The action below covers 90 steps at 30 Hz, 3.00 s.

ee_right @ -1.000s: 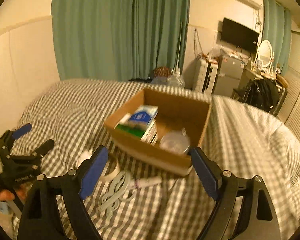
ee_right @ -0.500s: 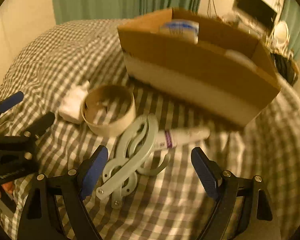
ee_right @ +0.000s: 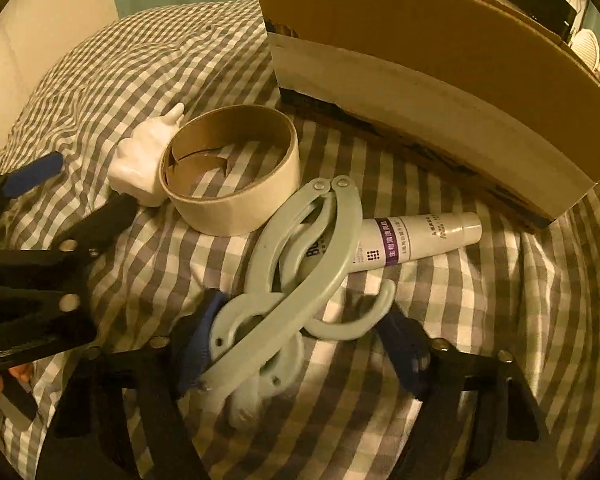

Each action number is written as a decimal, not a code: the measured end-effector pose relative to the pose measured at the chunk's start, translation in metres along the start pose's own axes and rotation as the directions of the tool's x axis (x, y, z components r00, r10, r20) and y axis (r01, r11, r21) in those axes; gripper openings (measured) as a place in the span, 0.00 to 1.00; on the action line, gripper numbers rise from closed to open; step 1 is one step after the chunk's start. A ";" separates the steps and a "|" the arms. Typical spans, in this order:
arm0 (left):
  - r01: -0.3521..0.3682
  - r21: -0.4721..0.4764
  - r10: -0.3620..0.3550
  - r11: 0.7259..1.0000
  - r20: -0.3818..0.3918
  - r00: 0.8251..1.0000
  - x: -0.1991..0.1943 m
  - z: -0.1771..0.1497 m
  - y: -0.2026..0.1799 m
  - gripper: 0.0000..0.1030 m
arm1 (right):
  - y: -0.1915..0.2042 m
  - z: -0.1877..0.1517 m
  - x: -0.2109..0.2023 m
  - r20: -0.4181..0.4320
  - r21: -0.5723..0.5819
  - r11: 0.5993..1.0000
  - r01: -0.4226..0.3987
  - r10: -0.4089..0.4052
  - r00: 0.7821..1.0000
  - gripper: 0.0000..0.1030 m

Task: Organize objects
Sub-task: 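Grasp the pale green hangers with right tool while left grasps the white figurine, then carry hangers and figurine over the box and release both inside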

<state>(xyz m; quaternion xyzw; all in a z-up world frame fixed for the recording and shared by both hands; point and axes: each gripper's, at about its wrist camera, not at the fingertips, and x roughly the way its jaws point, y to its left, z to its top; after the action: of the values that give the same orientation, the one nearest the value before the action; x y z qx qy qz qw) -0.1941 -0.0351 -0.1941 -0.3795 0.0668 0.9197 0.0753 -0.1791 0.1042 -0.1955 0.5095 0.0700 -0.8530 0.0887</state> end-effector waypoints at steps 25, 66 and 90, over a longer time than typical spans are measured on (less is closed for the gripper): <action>0.079 0.036 -0.077 0.996 -0.040 0.996 0.062 0.031 -0.015 0.54 | -0.005 0.009 -0.051 0.105 -0.004 1.000 0.009 -0.008 0.994 0.26; 0.186 -0.012 -0.181 0.982 0.185 0.966 -0.152 0.151 -0.071 0.54 | -0.075 0.064 -0.247 0.439 0.016 0.999 -0.038 0.027 0.898 0.26; 0.179 0.037 -0.182 0.983 0.132 0.974 0.018 0.249 -0.126 0.54 | -0.166 0.179 -0.130 0.311 -0.020 0.999 0.037 -0.029 0.950 0.26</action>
<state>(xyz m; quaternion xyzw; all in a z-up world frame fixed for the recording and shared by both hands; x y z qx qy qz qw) -0.3540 0.1343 -0.0402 -0.3201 0.0380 0.9317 0.1676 -0.3089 0.2392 0.0087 0.3664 0.0742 -0.9230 0.0908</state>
